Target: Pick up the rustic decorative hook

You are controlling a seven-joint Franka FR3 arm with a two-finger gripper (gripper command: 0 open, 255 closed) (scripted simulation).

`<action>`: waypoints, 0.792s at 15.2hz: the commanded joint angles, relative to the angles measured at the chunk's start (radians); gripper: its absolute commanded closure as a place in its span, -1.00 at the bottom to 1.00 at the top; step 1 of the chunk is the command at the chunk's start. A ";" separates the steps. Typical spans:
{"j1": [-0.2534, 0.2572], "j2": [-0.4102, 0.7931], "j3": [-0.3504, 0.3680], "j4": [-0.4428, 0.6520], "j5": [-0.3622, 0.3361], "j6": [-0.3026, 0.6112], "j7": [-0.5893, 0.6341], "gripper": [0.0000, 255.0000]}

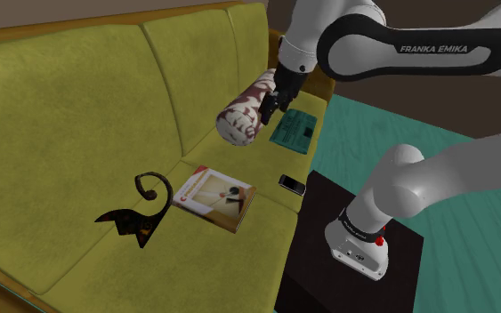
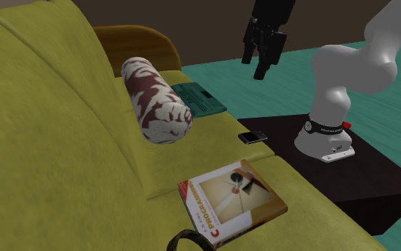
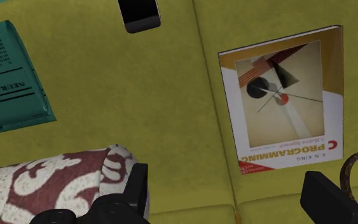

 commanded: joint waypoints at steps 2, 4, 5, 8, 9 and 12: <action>0.016 0.056 0.050 -0.032 0.009 0.130 0.038 -1.00; 0.022 0.101 0.086 -0.042 0.008 0.210 0.065 -1.00; 0.024 0.125 0.104 -0.045 0.006 0.249 0.080 -1.00; 0.022 0.206 0.162 -0.045 -0.013 0.366 0.130 -1.00; 0.018 0.235 0.183 -0.042 -0.025 0.404 0.150 -1.00; -0.004 0.329 0.251 -0.022 -0.078 0.512 0.220 -1.00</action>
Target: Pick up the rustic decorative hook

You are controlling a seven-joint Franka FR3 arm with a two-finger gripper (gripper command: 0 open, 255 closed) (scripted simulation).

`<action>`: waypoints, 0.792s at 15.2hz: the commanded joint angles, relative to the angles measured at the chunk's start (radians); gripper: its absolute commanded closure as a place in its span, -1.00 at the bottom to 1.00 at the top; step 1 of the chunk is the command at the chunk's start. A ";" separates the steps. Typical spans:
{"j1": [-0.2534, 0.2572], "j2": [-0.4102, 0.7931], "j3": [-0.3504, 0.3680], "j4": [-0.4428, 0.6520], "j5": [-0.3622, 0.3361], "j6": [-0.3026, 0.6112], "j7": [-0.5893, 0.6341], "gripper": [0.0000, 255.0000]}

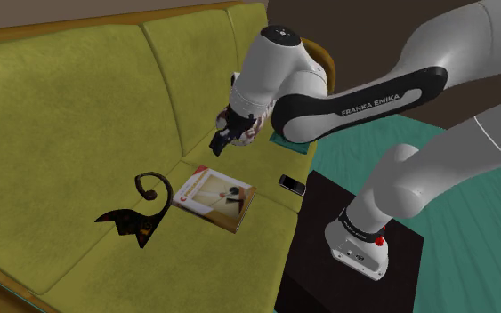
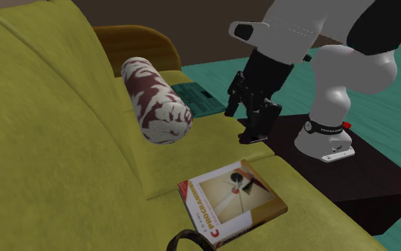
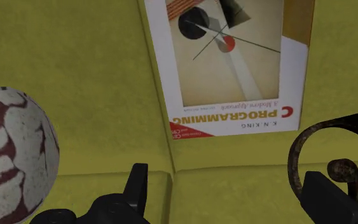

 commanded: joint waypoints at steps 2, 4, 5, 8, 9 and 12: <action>-0.035 0.107 0.075 0.036 -0.078 0.103 0.086 -1.00; -0.068 0.179 0.130 0.064 -0.158 0.160 0.161 -1.00; -0.087 0.217 0.159 0.081 -0.209 0.185 0.206 -1.00; -0.138 0.344 0.235 0.147 -0.411 0.234 0.375 -1.00; -0.146 0.390 0.252 0.174 -0.493 0.240 0.440 -1.00; -0.123 0.533 0.261 0.269 -0.736 0.230 0.627 -1.00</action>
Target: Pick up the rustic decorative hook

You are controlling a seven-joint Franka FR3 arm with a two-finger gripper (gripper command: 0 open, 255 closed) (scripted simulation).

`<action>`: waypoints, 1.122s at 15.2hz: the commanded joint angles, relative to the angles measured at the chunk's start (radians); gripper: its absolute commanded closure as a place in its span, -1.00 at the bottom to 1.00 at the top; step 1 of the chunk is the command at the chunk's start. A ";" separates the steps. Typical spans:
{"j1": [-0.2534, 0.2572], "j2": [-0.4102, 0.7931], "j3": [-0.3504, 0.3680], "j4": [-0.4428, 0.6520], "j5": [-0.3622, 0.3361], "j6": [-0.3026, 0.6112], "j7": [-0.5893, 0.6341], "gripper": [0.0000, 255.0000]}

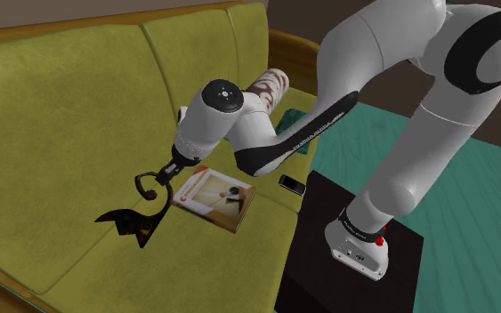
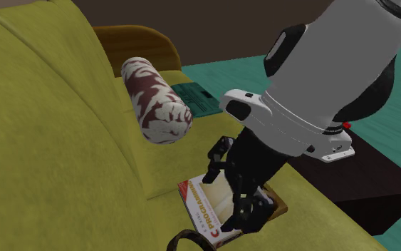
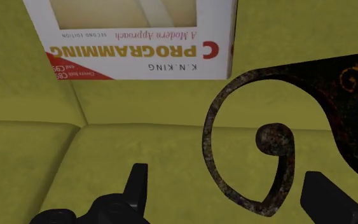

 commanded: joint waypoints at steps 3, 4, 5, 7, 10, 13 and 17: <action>0.082 0.176 -0.037 0.129 -0.283 -0.025 0.206 -1.00; 0.110 0.217 -0.051 0.164 -0.335 -0.035 0.242 -1.00; 0.139 0.256 -0.066 0.200 -0.382 -0.045 0.273 -1.00; 0.156 0.280 -0.079 0.214 -0.415 -0.045 0.298 -1.00; 0.173 0.310 -0.101 0.218 -0.465 -0.036 0.342 -1.00; 0.193 0.348 -0.125 0.225 -0.524 -0.026 0.393 -1.00; 0.193 0.347 -0.125 0.226 -0.521 -0.027 0.391 1.00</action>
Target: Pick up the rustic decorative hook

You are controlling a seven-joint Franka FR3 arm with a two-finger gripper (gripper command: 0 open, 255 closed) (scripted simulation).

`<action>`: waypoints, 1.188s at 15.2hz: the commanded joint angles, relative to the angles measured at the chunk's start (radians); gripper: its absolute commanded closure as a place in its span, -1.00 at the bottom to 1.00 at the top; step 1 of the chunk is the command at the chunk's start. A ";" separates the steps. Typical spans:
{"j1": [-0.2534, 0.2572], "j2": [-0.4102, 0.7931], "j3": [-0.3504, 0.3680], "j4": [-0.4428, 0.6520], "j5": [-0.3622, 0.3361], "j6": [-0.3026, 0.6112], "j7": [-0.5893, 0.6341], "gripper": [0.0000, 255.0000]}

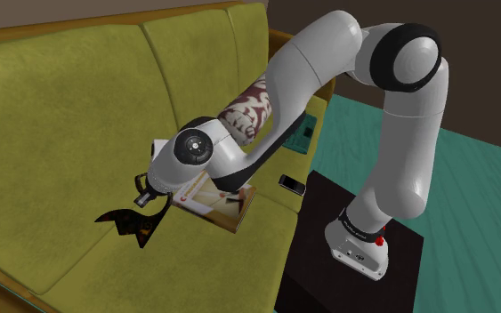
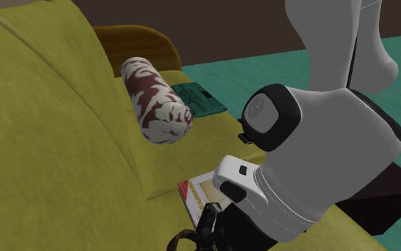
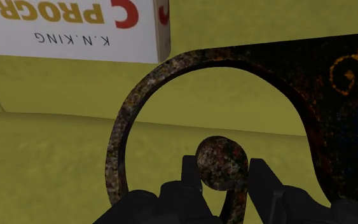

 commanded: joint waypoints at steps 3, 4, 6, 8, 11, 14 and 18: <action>0.000 0.000 0.000 0.000 -0.001 0.000 0.001 1.00; 0.000 0.000 0.000 0.000 -0.001 0.000 0.001 1.00; 0.000 0.000 0.000 0.000 -0.001 0.000 0.001 1.00; 0.001 0.001 -0.001 0.000 -0.003 0.001 0.003 1.00; -0.016 -0.030 0.019 -0.007 0.046 -0.007 -0.040 1.00; -0.033 -0.061 0.040 -0.011 0.097 -0.016 -0.084 1.00; -0.055 -0.102 0.067 -0.014 0.165 -0.029 -0.143 1.00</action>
